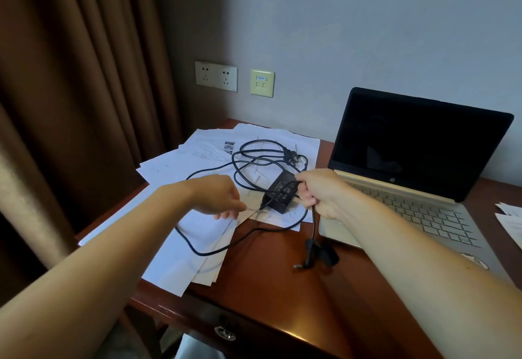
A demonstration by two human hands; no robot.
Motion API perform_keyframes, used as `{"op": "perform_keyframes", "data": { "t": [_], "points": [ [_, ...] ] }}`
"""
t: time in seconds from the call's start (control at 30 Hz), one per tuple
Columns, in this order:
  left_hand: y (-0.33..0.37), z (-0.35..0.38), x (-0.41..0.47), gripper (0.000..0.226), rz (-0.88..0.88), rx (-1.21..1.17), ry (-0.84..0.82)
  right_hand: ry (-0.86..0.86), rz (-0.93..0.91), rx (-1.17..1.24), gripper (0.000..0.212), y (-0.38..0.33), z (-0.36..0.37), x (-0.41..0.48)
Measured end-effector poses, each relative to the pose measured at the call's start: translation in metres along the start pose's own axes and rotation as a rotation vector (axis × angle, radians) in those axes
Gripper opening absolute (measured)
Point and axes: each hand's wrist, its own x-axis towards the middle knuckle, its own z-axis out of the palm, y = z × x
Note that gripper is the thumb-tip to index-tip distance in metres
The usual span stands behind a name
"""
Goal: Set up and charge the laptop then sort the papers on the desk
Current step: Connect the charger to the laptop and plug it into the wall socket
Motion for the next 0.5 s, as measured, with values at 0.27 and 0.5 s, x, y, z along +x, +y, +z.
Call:
{"op": "perform_keyframes", "data": {
  "t": [0.27,0.5],
  "points": [
    [-0.001,0.0,0.018,0.029,0.082,0.067,0.592,0.087,-0.335,-0.387,0.023,-0.008,-0.006,-0.001],
    [0.014,-0.03,0.041,0.038,0.216,-0.057,0.57,-0.12,-0.371,-0.297,0.025,-0.061,0.001,-0.011]
  ]
}}
